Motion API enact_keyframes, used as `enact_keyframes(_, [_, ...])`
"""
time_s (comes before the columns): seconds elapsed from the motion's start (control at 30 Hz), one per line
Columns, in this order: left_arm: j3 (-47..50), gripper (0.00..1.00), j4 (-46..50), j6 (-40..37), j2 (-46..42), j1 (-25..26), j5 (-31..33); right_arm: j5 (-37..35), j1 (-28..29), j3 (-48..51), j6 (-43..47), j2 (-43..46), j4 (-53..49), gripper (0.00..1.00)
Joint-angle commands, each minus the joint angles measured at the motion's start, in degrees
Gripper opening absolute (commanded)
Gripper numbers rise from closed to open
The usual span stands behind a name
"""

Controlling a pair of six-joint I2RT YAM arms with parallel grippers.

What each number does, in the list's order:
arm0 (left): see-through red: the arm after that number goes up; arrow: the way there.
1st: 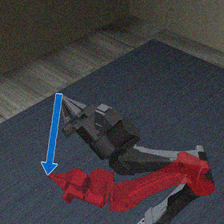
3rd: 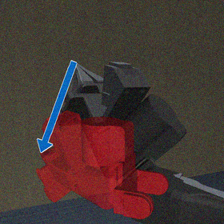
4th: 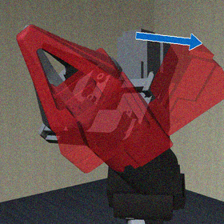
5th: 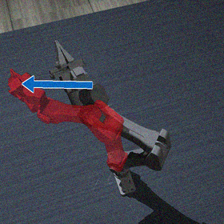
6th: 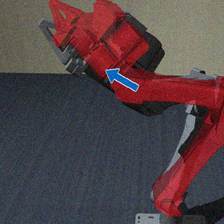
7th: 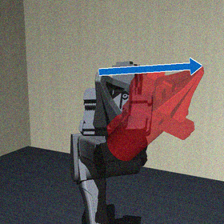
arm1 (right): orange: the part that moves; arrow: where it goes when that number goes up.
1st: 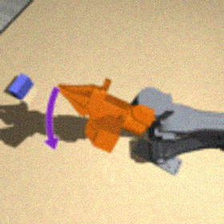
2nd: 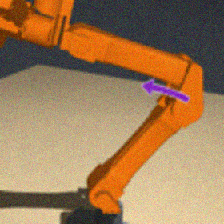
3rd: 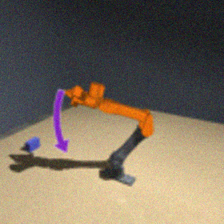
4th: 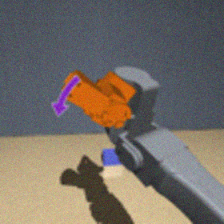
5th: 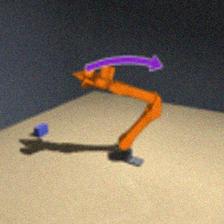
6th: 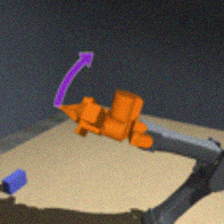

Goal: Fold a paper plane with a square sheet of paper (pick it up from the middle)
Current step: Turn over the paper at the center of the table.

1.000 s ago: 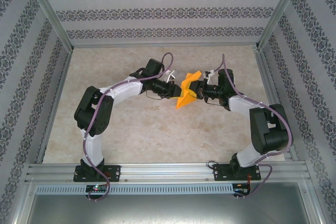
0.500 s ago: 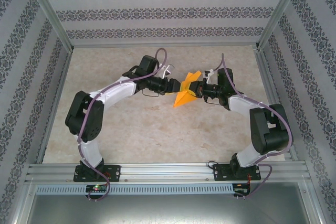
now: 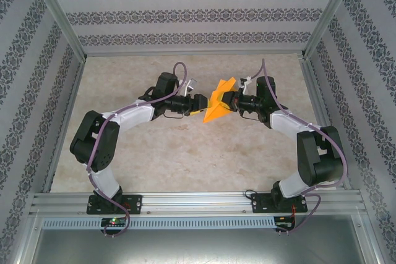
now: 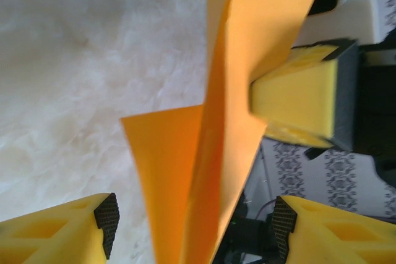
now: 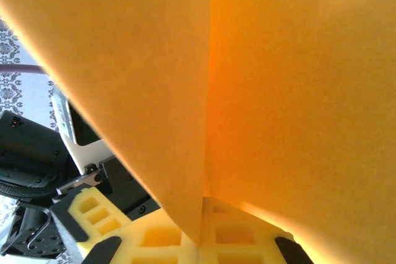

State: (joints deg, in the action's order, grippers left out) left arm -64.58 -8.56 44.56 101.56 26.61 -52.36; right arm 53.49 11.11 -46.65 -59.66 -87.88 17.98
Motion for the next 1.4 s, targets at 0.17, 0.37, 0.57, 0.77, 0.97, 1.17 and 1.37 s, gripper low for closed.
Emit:
enact_keyframes(0.17, [-0.5,0.69,-10.1,5.9,2.9,0.4,-4.4,1.1,0.8,-2.0,-0.6,2.0,0.4,0.04])
enact_keyframes(0.37, [-2.3,0.69,-2.2,-0.1,3.6,0.5,-3.3,1.0,0.9,-2.6,-0.8,2.6,0.0,0.04])
enact_keyframes(0.57, [-2.1,0.68,-9.2,5.2,4.2,0.9,-6.1,0.9,1.3,-3.1,-0.9,2.0,0.0,0.04])
enact_keyframes(0.77, [-2.5,0.61,-13.2,8.5,4.7,1.2,-8.7,0.7,1.4,-2.9,-0.6,1.4,-0.1,0.04])
enact_keyframes(0.97, [-3.1,0.5,-8.9,5.4,4.2,1.2,-8.2,0.3,1.4,-2.5,0.4,1.1,-1.0,0.04])
enact_keyframes(1.17, [-4.0,0.33,-5.5,3.2,4.0,1.2,-8.3,0.3,1.3,-2.4,0.6,0.7,-0.9,0.05])
enact_keyframes(1.37, [-4.8,0.26,-2.9,1.4,3.9,1.2,-8.3,0.2,1.2,-2.2,1.1,0.3,-1.3,0.09])
